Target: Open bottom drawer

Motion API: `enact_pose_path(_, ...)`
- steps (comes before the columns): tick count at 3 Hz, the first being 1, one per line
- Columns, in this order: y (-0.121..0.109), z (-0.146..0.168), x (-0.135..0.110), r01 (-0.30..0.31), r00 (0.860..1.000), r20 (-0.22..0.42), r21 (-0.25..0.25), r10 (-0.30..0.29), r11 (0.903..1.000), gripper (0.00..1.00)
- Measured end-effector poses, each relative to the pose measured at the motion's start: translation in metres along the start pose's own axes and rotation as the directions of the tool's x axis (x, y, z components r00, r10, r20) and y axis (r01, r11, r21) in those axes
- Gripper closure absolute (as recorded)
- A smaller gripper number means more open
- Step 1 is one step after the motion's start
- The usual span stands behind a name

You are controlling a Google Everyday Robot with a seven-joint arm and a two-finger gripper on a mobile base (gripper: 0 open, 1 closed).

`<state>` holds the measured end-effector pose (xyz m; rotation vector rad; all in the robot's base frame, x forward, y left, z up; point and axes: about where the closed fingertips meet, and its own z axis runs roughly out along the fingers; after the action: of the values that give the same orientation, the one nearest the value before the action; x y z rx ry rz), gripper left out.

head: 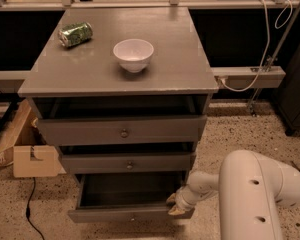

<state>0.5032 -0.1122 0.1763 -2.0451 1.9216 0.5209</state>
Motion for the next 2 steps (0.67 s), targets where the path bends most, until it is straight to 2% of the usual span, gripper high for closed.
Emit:
enact_pose_path(1, 0.0, 0.0, 0.0, 0.0, 1.0, 0.0, 0.0, 0.0, 1.0, 0.95)
enact_pose_path(2, 0.033, -0.003, 0.007, -0.067, 0.996, 0.054, 0.01, 0.067, 0.9977, 1.0)
